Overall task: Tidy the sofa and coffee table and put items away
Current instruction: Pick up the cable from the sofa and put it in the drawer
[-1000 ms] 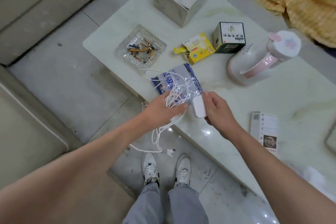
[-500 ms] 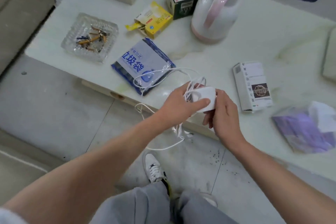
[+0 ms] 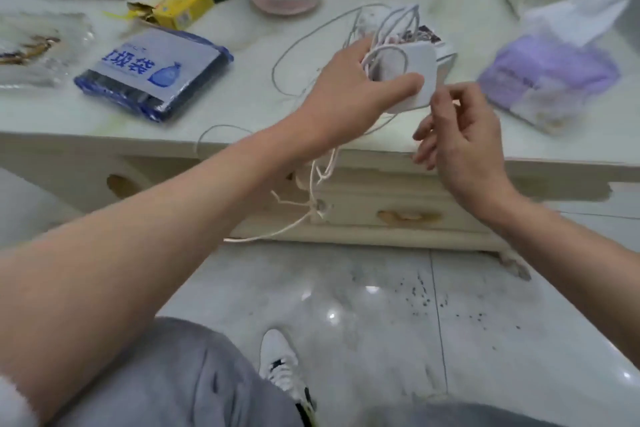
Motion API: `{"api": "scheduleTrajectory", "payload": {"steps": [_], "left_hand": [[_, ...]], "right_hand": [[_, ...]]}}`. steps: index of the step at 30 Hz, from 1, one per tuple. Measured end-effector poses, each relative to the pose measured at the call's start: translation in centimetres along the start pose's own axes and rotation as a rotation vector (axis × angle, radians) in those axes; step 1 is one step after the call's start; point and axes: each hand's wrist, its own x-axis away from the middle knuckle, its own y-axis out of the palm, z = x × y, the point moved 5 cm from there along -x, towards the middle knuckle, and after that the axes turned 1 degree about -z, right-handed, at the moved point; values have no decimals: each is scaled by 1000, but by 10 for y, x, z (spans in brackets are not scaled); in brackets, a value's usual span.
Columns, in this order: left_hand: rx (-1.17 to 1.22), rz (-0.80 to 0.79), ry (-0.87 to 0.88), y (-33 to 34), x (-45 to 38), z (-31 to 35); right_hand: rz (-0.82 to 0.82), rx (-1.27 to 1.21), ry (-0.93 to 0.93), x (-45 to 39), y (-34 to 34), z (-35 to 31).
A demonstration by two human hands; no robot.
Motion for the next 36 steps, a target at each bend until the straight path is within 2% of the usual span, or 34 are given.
{"api": "scheduleTrajectory", "payload": {"steps": [2, 3, 4, 6, 8, 10, 12, 14, 17, 20, 26, 31, 36], "left_hand": [[-24, -19, -37, 11, 17, -1], [-54, -12, -62, 15, 26, -3], [-99, 10, -83, 17, 35, -5], [-192, 37, -119, 18, 51, -10], [-233, 61, -114, 13, 58, -12], [-260, 100, -97, 4, 53, -17], [-241, 154, -85, -5, 38, -28], [-151, 187, -87, -13, 27, -37], [-56, 140, -53, -8, 19, -47], [-89, 99, -34, -3, 16, -49], [-100, 116, 1, -1, 18, -44], [-138, 119, -11, 1, 22, -35], [-164, 83, -42, 11, 28, -29]], "right_hand": [[52, 128, -41, 26, -13, 11], [-1, 273, -46, 39, -18, 20], [-116, 459, -23, 51, -21, 31], [-414, 796, 145, 66, -27, 71], [-586, 951, 347, 72, -38, 110], [-606, 961, 484, 80, -39, 141], [-590, 937, 526, 85, -31, 169], [-591, 903, 522, 84, -17, 187], [-559, 942, 467, 74, -3, 207], [-577, 1060, 434, 77, 9, 218], [-512, 1049, 431, 99, 10, 213], [-658, 1054, 488, 145, -1, 192], [-906, 1041, 634, 167, -5, 170]]}}
